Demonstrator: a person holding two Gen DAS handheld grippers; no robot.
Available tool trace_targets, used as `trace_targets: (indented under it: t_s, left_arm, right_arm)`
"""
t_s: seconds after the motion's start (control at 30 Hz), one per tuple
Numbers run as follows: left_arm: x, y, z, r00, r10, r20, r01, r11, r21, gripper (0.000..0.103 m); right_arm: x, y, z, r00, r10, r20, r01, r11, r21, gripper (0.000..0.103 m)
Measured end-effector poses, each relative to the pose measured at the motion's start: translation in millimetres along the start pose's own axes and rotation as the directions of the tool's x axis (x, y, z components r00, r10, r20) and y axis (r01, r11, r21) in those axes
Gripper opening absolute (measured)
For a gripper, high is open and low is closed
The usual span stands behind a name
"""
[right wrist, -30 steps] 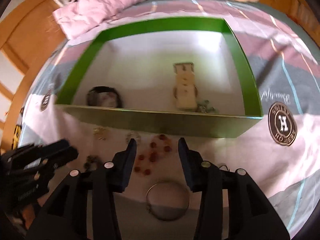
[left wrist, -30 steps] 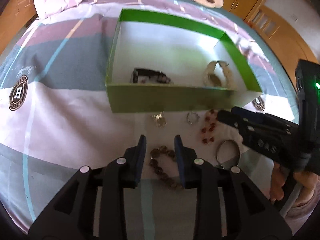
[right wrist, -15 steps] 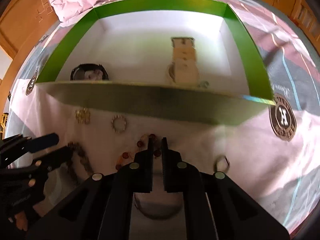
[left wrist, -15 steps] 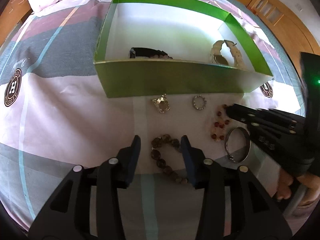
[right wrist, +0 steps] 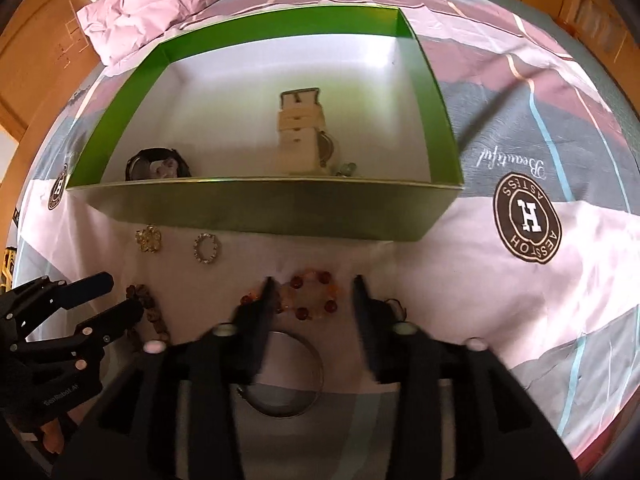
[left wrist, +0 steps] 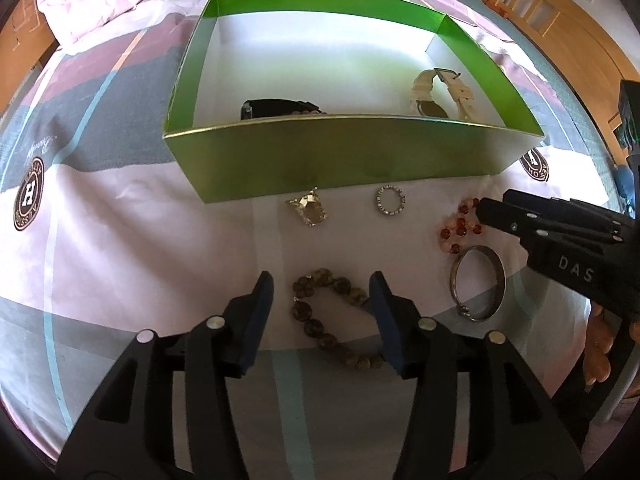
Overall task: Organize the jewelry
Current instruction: 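Close the left tool on the brown bracelet while the right tool nears the amber bracelet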
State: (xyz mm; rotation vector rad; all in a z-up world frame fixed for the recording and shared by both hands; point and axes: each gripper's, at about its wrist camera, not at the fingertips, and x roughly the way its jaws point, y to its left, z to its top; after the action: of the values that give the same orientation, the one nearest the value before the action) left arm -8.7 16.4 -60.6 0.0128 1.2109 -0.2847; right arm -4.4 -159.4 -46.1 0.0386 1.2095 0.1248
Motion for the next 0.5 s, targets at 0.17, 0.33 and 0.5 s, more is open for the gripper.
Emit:
trace_targets:
  t_s: [0.17,0.33,0.5]
  left_arm:
    - [-0.4,-0.2,-1.7,1.0,0.011,-0.004,-0.011,1.0,0.01,0.051]
    - [1.3,1.1,-5.4,0.999,0.025,-0.021,-0.024,0.999,0.021,0.051]
    - [3.3,-0.7,-6.6,0.999,0.031,-0.03,-0.03,0.999,0.026,0.051]
  right_arm:
    - [6.5,-3.6,1.8,1.0,-0.011,-0.017,0.011,1.0,-0.005,0.049]
    - [11.9,-1.0,3.0,0.999,-0.02,-0.029,0.02,1.0,0.0,0.051]
    - [11.1,-2.6,0.7,0.999,-0.019,-0.037,0.018,1.0,-0.001,0.053]
